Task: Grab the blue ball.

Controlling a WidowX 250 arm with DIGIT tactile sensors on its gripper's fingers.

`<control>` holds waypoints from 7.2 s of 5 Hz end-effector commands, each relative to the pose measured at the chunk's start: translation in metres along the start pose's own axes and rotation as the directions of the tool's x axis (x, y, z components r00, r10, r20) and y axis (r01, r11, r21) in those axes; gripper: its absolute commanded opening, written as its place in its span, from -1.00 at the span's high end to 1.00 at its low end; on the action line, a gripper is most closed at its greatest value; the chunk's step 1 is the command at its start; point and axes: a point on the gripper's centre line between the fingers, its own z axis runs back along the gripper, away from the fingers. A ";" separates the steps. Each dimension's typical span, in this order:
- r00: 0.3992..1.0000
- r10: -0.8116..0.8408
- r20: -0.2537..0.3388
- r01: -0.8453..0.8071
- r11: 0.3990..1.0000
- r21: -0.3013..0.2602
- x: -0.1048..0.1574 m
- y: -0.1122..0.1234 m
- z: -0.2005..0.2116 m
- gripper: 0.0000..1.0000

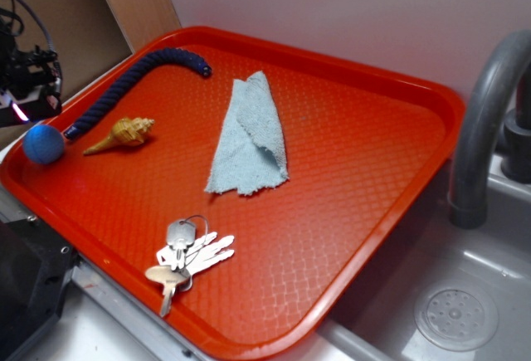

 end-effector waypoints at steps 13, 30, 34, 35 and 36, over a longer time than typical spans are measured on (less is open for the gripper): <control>0.996 -0.049 -0.068 0.059 0.987 0.152 0.009 0.017 -0.040 1.00; 0.945 -0.245 -0.218 0.262 0.963 0.056 -0.047 0.008 -0.021 -1.00; 0.952 -0.243 -0.185 0.256 0.966 0.050 -0.031 -0.012 -0.030 -1.00; 0.962 -0.215 -0.167 0.229 0.971 0.067 -0.018 -0.011 -0.034 -1.00; 0.972 -0.180 -0.151 0.194 0.978 0.082 -0.009 -0.011 -0.034 -1.00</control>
